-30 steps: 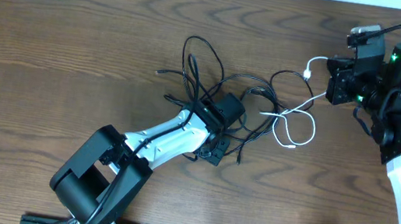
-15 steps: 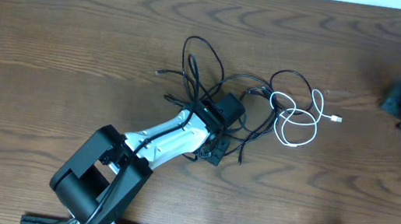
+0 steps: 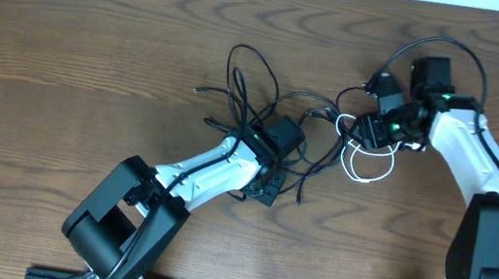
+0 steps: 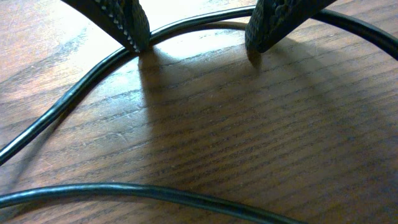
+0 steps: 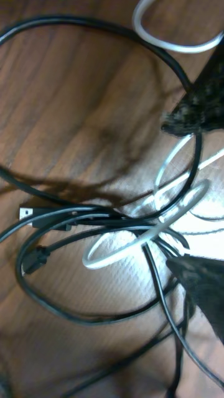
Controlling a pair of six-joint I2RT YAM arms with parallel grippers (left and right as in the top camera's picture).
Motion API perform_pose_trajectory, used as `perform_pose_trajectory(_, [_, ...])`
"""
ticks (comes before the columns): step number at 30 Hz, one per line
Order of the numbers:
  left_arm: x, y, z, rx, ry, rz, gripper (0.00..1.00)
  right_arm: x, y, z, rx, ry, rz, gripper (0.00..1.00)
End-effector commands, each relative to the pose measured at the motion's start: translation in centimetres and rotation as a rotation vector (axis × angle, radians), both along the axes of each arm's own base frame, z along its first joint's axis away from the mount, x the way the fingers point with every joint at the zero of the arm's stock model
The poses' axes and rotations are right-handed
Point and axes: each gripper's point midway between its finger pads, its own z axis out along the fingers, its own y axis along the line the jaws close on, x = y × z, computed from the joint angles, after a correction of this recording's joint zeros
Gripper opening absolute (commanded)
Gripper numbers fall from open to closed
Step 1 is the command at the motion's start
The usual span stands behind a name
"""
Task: Untangle cables
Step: 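Pull the white cable right and drop it at the table's right edge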
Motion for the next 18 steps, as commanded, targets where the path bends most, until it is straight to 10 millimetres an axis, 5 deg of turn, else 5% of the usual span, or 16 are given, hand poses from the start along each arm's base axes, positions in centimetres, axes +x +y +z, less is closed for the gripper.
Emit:
perform_pose_trajectory(1, [0.4,0.9,-0.3,0.047,-0.02,0.012,0.55,0.6,0.4,0.0,-0.05,-0.034,0.025,0.47])
perform_pose_trajectory(2, [0.4,0.9,-0.3,0.046,-0.021,0.013,0.55,0.5,0.6,0.0,-0.047,-0.031,0.02,0.39])
perform_pose_trajectory(4, [0.4,0.9,-0.3,0.045,-0.019,0.016,0.55,0.4,0.7,-0.1,-0.042,-0.022,0.006,0.04])
perform_pose_trajectory(8, [0.4,0.8,-0.3,0.044,-0.018,0.016,0.55,0.4,0.9,0.0,-0.013,0.009,-0.079,0.01])
perform_pose_trajectory(10, [0.4,0.8,-0.3,0.044,-0.018,0.016,0.55,0.6,0.5,1.6,-0.002,0.006,-0.119,0.01])
perform_pose_trajectory(13, [0.4,0.8,-0.3,0.044,-0.018,0.016,0.55,2.8,-2.2,8.8,-0.007,-0.122,-0.242,0.01])
perform_pose_trajectory(14, [0.4,0.8,-0.3,0.044,-0.018,0.016,0.55,4.1,-4.8,14.1,-0.013,-0.244,-0.344,0.01])
perform_pose_trajectory(16, [0.4,0.8,-0.3,0.044,-0.018,0.016,0.55,4.7,-8.8,21.2,-0.022,-0.419,-0.471,0.01])
perform_pose_trajectory(18, [0.4,0.8,-0.3,0.044,-0.018,0.016,0.55,3.9,-12.7,26.1,-0.04,-0.547,-0.582,0.01])
